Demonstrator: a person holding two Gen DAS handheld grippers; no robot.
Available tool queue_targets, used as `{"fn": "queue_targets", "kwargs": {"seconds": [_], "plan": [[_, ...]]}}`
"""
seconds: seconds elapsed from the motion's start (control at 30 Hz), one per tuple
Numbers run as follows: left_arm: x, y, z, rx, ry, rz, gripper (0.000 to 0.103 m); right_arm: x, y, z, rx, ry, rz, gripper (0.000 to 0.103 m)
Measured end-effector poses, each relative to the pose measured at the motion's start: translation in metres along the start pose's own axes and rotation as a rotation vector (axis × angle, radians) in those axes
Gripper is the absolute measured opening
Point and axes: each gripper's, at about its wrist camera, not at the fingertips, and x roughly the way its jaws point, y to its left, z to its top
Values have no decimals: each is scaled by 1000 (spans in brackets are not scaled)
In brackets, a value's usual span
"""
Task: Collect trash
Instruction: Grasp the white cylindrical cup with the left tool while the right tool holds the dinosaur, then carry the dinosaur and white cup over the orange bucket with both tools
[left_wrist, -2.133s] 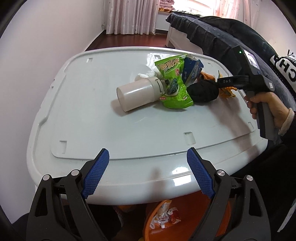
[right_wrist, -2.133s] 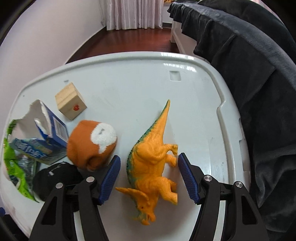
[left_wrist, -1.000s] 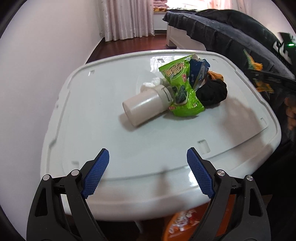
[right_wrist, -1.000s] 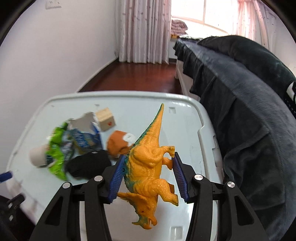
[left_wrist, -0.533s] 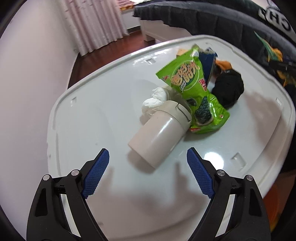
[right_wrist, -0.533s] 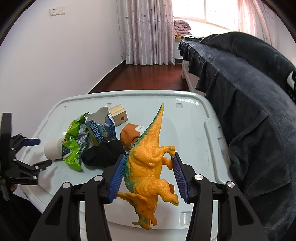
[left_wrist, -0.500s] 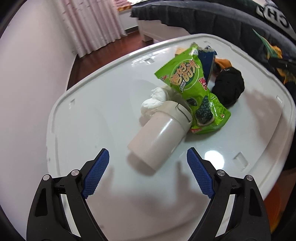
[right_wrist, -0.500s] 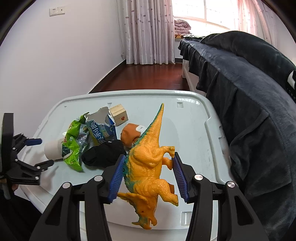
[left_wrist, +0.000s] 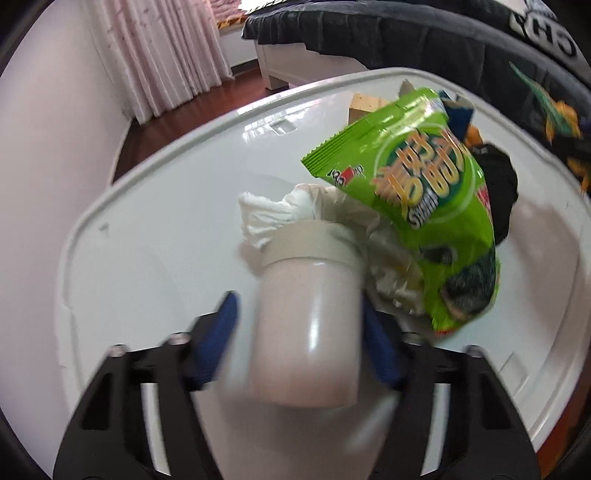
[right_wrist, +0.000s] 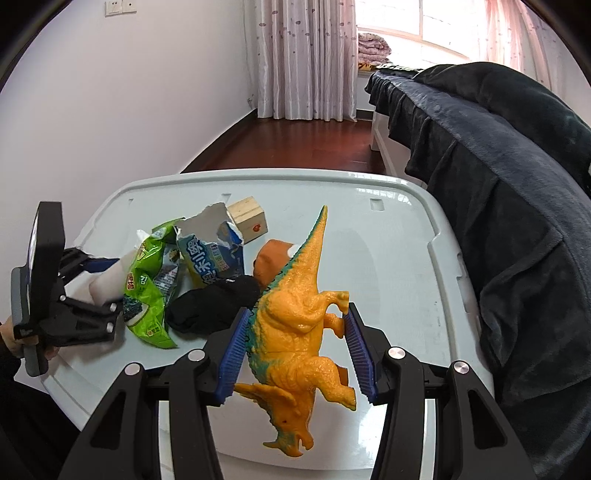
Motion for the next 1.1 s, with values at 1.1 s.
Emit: {"fn": "queue_targets", "kwargs": {"seconds": [1.1], "plan": [[-161,-93,-77,-444,-51,197,46,-62,11,-49,-2,-59,123,50]]}}
